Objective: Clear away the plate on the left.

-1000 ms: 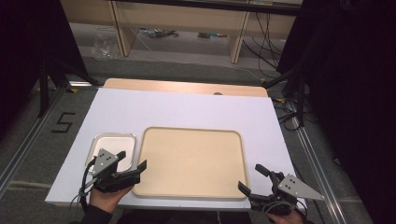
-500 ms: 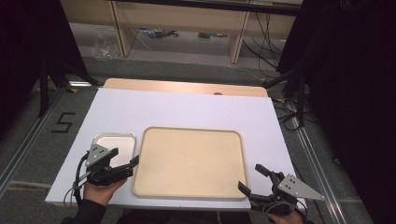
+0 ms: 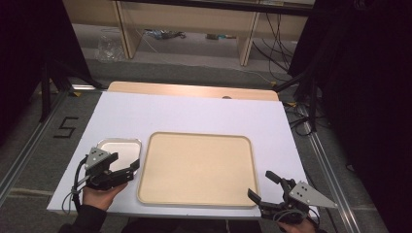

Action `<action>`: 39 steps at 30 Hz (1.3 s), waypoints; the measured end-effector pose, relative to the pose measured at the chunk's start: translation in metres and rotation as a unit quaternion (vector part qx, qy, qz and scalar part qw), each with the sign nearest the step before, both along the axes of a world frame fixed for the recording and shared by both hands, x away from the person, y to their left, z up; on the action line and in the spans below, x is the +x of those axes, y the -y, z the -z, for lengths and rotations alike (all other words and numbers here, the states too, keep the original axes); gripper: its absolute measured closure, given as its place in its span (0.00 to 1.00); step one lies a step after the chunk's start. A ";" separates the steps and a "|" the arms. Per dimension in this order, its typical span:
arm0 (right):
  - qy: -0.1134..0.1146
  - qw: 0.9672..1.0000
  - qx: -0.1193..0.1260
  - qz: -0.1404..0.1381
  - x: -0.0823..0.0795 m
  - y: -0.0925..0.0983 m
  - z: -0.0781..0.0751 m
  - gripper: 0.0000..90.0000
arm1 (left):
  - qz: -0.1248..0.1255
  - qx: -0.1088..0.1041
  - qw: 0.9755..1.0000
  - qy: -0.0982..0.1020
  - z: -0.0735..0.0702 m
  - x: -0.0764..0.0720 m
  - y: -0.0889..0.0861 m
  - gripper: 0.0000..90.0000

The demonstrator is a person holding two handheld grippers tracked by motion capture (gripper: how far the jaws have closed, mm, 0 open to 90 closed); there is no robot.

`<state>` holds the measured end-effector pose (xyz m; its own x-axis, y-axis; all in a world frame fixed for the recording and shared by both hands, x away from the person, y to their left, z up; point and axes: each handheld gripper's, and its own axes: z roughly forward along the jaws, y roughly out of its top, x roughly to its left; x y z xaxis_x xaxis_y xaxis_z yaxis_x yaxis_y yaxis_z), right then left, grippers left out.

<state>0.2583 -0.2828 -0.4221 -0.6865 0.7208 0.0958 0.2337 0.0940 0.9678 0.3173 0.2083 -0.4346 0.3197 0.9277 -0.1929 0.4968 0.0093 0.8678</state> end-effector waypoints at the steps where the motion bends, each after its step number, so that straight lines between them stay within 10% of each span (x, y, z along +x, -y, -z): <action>1: 0.000 1.000 0.000 0.000 0.000 0.000 0.000 0.17 | -0.001 0.001 1.000 -0.001 0.000 0.000 -0.001 0.20; 13: 0.007 1.000 -0.004 -0.002 0.000 0.000 0.000 0.17 | -0.043 0.015 0.999 -0.021 0.004 0.009 -0.019 0.23; 32: 0.013 1.000 -0.009 0.002 0.000 0.001 0.000 0.17 | -0.118 0.067 0.986 -0.096 0.021 0.036 -0.055 0.32; 39: 0.011 1.000 -0.008 0.003 0.001 0.001 0.000 0.17 | -0.127 0.052 0.984 -0.114 0.024 0.044 -0.068 0.46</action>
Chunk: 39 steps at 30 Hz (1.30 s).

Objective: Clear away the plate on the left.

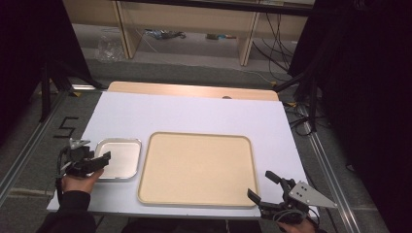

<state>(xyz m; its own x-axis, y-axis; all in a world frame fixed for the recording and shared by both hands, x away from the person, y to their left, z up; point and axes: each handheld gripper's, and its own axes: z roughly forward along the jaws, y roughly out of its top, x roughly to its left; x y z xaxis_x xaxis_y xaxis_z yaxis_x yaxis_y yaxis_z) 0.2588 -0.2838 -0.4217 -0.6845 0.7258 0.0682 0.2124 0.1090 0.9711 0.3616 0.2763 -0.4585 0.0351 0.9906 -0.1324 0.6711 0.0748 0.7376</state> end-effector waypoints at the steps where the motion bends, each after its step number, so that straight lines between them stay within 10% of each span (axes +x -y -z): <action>1: 0.001 1.000 0.000 0.000 0.000 0.000 0.000 0.17 | -0.001 0.002 1.000 -0.006 0.002 0.002 -0.002 0.48; 12: 0.001 1.000 0.000 -0.001 0.000 0.000 0.000 0.17 | -0.002 0.033 0.998 -0.049 0.013 0.019 -0.025 0.68; 39: 0.000 1.000 0.001 -0.001 0.000 0.000 0.000 0.17 | -0.004 -0.017 0.993 -0.115 0.021 0.036 -0.040 0.92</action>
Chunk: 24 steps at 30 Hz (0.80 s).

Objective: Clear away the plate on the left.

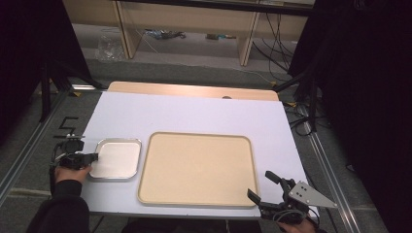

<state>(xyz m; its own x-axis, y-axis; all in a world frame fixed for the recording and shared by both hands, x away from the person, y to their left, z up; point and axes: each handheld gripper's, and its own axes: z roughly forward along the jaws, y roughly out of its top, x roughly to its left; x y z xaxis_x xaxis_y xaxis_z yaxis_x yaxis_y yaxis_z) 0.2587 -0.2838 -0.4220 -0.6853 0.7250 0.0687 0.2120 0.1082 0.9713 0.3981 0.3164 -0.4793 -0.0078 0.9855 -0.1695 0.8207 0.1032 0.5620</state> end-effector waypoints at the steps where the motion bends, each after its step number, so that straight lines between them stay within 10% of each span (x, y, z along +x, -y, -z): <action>1: -0.001 1.000 0.002 -0.001 0.000 0.000 0.000 0.17 | 0.005 -0.001 1.000 0.000 0.000 0.001 -0.001 0.92; 24: -0.008 1.000 0.007 0.003 -0.001 0.000 -0.001 0.17 | -0.017 -0.071 0.995 0.070 -0.009 -0.008 -0.010 0.98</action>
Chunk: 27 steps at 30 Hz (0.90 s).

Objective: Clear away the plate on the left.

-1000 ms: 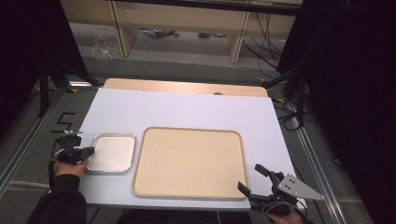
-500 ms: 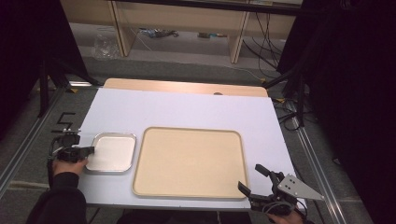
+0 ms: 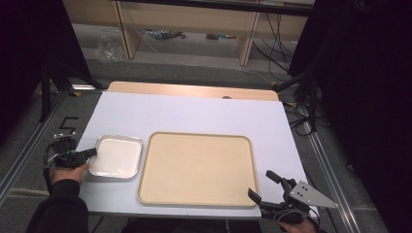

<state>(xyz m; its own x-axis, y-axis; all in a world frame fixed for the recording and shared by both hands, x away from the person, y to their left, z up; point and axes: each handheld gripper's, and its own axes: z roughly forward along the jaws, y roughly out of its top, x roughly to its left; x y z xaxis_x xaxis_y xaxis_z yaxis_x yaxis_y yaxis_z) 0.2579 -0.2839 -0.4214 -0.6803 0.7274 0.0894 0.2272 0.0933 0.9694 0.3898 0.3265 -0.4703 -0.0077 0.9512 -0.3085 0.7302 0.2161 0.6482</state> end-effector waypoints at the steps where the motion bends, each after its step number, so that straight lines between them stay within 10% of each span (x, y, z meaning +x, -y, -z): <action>1: -0.003 1.000 -0.003 -0.002 0.000 0.001 0.000 0.17 | -0.001 -0.002 1.000 0.002 0.000 0.000 0.000 0.98; 16: -0.004 1.000 -0.002 -0.006 0.000 0.000 0.000 0.17 | -0.001 -0.053 0.997 0.060 -0.014 -0.006 0.008 0.98; 27: -0.001 1.000 -0.001 -0.005 0.001 0.000 0.000 0.17 | 0.047 -0.058 0.995 0.073 -0.023 -0.005 0.044 0.98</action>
